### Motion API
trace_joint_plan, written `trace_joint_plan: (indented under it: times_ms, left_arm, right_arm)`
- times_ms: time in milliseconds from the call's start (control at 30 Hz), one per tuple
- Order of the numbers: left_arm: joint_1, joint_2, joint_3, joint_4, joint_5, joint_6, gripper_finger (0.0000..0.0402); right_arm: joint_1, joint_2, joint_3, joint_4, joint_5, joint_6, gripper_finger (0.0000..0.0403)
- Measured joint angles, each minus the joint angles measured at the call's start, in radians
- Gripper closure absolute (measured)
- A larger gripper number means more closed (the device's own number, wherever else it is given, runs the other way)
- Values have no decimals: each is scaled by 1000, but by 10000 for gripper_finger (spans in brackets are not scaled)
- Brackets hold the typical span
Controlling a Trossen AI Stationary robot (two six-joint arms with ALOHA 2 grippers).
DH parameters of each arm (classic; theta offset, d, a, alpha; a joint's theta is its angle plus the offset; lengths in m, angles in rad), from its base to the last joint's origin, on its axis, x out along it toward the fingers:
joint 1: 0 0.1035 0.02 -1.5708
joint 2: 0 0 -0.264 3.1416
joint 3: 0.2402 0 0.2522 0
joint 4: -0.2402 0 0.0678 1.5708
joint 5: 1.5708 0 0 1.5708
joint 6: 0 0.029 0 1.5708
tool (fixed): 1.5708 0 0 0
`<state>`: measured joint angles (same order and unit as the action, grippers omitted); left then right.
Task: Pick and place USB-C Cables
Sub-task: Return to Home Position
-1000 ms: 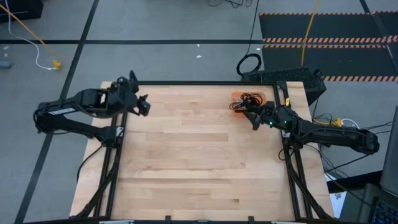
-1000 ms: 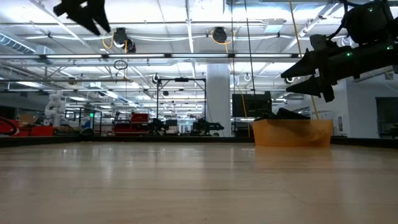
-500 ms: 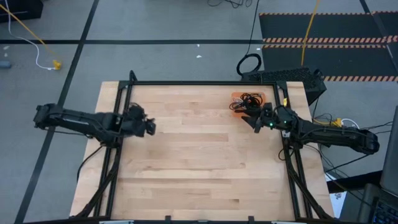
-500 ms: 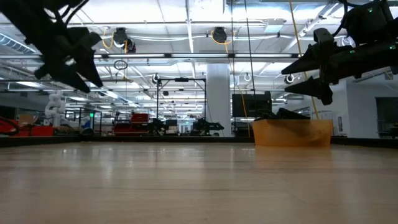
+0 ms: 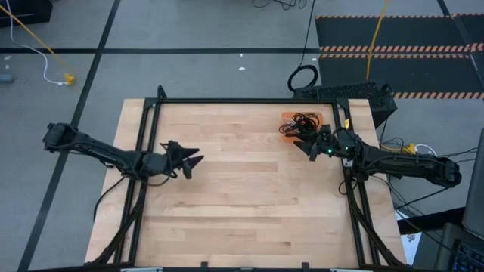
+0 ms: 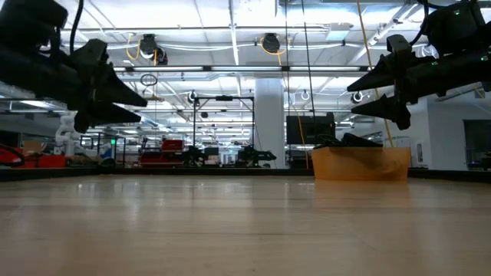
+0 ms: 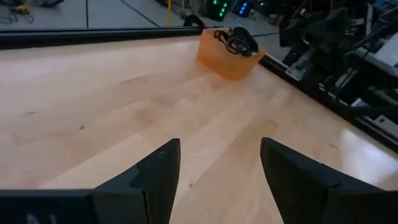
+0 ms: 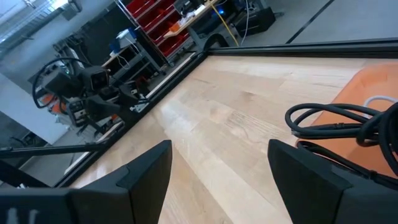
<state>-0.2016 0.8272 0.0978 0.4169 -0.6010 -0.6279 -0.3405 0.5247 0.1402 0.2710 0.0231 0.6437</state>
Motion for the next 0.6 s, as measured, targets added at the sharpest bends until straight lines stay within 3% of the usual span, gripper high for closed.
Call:
trace_joint_plan:
  times_ms: [267, 600]
  left_arm:
    - [-29, 0, -88, 50, 0, 40, 179]
    - [-34, 4, -88, 36, 0, 76, 179]
  right_arm:
    - [0, 0, 0, 0, 0, 0, 147]
    - [0, 0, 0, 0, 1, 0, 147]
